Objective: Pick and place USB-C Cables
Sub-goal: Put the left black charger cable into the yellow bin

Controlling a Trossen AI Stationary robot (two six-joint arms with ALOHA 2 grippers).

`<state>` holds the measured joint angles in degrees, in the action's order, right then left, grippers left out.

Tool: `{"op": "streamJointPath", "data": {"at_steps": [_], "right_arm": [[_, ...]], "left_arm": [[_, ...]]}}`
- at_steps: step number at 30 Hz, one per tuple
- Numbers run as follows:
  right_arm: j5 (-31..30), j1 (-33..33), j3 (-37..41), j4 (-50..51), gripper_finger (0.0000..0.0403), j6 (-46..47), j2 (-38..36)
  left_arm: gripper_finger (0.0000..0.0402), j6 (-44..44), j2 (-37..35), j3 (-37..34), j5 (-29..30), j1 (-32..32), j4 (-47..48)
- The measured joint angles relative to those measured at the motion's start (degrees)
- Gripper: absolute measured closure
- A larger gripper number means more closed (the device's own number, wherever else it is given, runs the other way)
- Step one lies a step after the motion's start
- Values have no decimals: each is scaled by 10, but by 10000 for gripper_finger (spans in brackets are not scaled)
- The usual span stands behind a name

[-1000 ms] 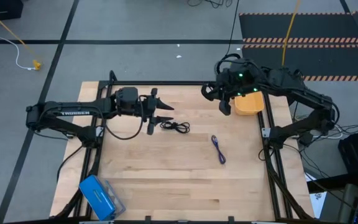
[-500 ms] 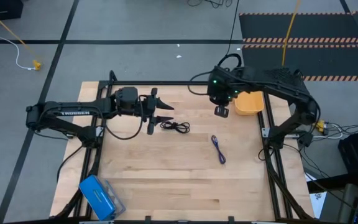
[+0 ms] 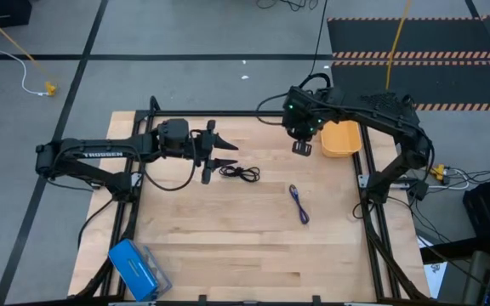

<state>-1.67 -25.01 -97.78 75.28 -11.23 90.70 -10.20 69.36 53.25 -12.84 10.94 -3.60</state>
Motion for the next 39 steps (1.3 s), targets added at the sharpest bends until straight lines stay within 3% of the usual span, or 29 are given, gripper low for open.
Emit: {"op": "streamJointPath", "data": {"at_steps": [22,39], "right_arm": [[2,-206,0,26,399,-5,0],[-1,-311,1,30,399,33,0]], "left_arm": [[213,2,0,0,0,-11,-1],[213,2,0,0,0,-14,-9]]}}
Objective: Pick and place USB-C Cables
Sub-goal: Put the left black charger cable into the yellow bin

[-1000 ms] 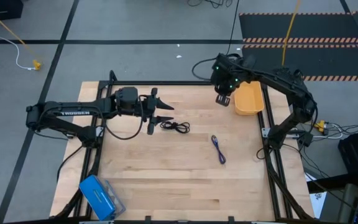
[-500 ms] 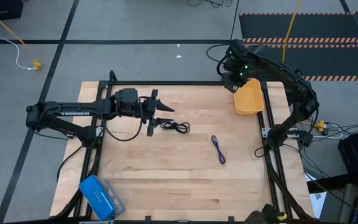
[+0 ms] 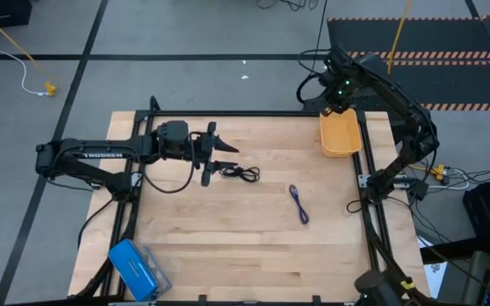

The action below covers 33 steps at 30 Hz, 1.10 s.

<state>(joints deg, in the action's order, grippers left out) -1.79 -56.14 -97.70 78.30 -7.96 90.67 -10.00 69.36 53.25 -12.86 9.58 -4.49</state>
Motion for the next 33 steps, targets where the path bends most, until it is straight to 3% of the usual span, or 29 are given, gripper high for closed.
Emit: {"op": "streamJointPath", "data": {"at_steps": [10,19,23,33], "right_arm": [[-1,-13,71,-18,399,22,0],[-3,-13,200,-122,399,56,0],[-32,-13,252,-165,399,68,0],[-43,-12,341,-273,399,71,-2]], "left_arm": [[213,0,0,0,0,0,0],[213,0,0,0,0,0,0],[213,0,0,0,0,0,0],[213,-1,0,0,0,0,-12]]}}
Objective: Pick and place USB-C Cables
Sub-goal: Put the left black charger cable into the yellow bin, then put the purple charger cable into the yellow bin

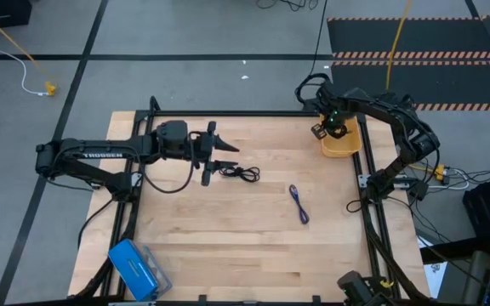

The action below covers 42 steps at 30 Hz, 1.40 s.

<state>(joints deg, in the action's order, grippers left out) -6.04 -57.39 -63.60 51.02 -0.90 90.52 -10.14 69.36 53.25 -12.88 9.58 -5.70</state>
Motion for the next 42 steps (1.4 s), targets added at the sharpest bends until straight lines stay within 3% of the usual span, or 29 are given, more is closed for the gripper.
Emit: {"op": "streamJointPath", "data": {"at_steps": [15,24,33,39,42], "right_arm": [[-2,0,51,-58,395,11,0],[-46,1,51,-48,319,18,-10],[-44,26,50,-7,268,26,-128],[-40,84,50,48,264,72,-216],[-9,129,50,62,264,112,-253]], "left_arm": [[213,-1,0,0,0,0,-5],[213,-1,0,0,0,0,-5],[213,7,0,0,0,0,-4],[213,33,0,0,0,0,-1],[213,46,0,0,0,-4,4]]}}
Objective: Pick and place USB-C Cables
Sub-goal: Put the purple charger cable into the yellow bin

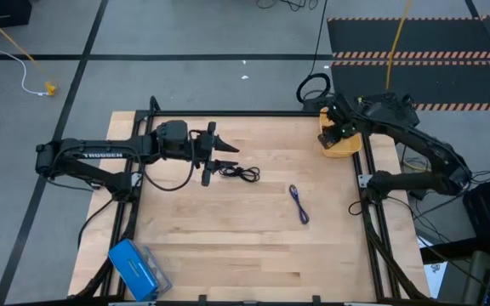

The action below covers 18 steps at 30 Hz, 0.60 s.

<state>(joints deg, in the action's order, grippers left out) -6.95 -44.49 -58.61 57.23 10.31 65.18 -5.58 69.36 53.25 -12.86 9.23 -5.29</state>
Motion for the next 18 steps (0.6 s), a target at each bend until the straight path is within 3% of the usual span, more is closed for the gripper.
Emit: {"op": "streamJointPath", "data": {"at_steps": [8,18], "right_arm": [[6,151,0,0,264,114,-54],[-22,305,0,-32,264,201,-39]], "left_arm": [[213,1,0,0,23,-29,12],[213,8,0,0,71,-67,51]]}}
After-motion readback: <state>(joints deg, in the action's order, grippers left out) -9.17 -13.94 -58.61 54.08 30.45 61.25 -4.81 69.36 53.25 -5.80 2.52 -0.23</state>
